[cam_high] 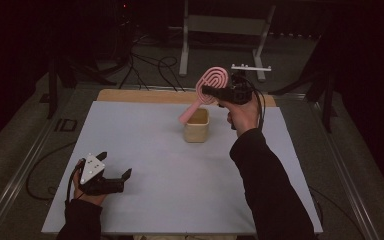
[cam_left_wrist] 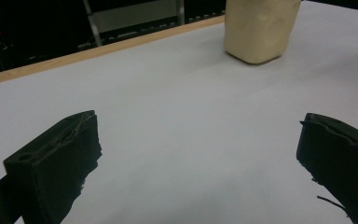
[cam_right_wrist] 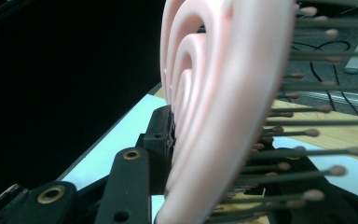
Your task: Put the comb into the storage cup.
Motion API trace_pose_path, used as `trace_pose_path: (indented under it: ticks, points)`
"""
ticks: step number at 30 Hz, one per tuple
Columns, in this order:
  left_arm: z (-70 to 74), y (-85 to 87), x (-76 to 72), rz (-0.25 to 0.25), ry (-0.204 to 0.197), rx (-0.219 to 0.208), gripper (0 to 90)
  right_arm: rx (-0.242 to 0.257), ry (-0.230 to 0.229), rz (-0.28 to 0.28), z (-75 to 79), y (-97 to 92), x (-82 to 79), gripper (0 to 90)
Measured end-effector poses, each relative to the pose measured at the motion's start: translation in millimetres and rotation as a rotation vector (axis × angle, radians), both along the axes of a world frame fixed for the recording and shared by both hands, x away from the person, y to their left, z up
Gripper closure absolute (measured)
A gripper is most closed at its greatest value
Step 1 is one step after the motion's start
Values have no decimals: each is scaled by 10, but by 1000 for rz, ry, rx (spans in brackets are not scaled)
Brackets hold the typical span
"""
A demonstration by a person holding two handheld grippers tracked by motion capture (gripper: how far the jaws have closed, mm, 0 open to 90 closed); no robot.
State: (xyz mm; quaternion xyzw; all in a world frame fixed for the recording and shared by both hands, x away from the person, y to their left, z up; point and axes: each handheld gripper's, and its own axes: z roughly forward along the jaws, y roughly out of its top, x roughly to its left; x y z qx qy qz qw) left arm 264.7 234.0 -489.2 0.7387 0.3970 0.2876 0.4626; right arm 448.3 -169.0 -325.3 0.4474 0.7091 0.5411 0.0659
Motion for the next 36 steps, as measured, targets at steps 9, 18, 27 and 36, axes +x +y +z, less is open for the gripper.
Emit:
trace_pose_path:
  ticks: [9,18,27,36]
  points:
    - [-1,0,0,0,0,2,2,-9,-3,-10,18,-34,21,637]
    - [-3,-5,1,1,1,4,1,-33,-3,-21,17,-51,31,637]
    - [-6,-9,2,-2,4,6,1,-52,-2,-26,3,-62,55,637]
    - [-7,-11,3,-3,3,9,1,-60,1,-33,-7,-77,70,637]
